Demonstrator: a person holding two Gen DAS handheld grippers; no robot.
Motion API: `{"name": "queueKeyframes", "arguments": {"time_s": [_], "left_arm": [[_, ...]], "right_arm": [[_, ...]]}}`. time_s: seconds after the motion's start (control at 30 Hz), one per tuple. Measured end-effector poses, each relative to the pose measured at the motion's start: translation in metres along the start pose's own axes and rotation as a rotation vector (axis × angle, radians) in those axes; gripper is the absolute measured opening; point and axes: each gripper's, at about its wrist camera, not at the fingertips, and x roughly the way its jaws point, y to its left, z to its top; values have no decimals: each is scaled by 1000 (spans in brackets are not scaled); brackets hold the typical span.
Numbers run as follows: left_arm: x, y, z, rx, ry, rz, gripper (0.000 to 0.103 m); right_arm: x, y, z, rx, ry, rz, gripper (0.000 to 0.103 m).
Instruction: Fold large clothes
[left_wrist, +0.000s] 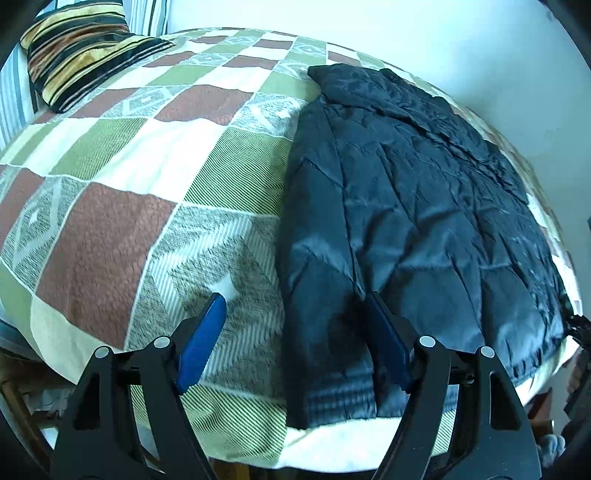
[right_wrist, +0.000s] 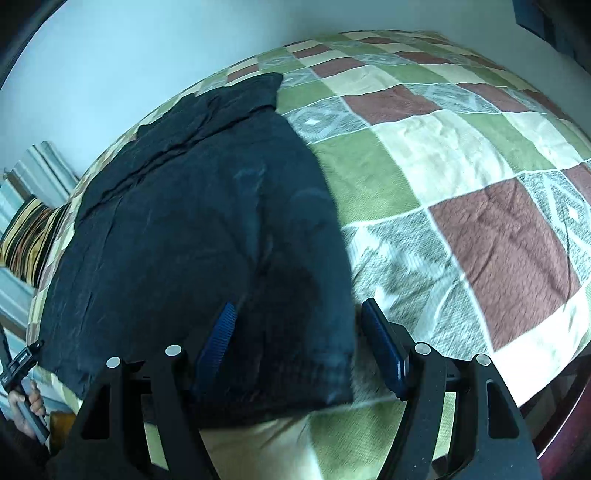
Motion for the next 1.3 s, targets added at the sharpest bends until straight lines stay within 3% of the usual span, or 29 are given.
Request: {"name": "queueKeyframes", "arguments": {"time_s": [0.1, 0.17, 0.23, 0.3, 0.47, 0.53, 0.63, 0.77, 0.93, 1.13, 1.3], "left_arm": [[-1, -3, -5, 9, 5, -35, 75], [-1, -7, -7, 27, 12, -50, 65], [-1, -12, -8, 51, 16, -65, 51], [0, -15, -9, 61, 30, -94, 44], [3, -19, -12, 80, 54, -101, 43], [2, -18, -12, 70, 62, -135, 26], [-3, -18, -12, 64, 51, -164, 16], [-12, -19, -9, 63, 19, -168, 13], [-39, -16, 4, 28, -75, -216, 11], [-58, -19, 41, 2, -151, -287, 11], [-51, -26, 87, -5, -184, -284, 11]], "right_arm": [[-3, 4, -6, -12, -3, 11, 62], [-4, 5, -9, -6, 0, 28, 51], [-5, 7, -11, -13, 5, 36, 45], [-6, 8, -13, -14, 10, 49, 40], [-8, 8, -16, -3, 13, 84, 24], [-10, 8, -17, 1, 11, 95, 20], [-13, 7, -17, 14, 7, 118, 16], [-23, 10, -16, 20, -25, 133, 13], [-42, 16, -7, 27, -80, 190, 11], [-58, 30, 24, 16, -139, 290, 11], [-59, 47, 67, -25, -193, 313, 11]]}}
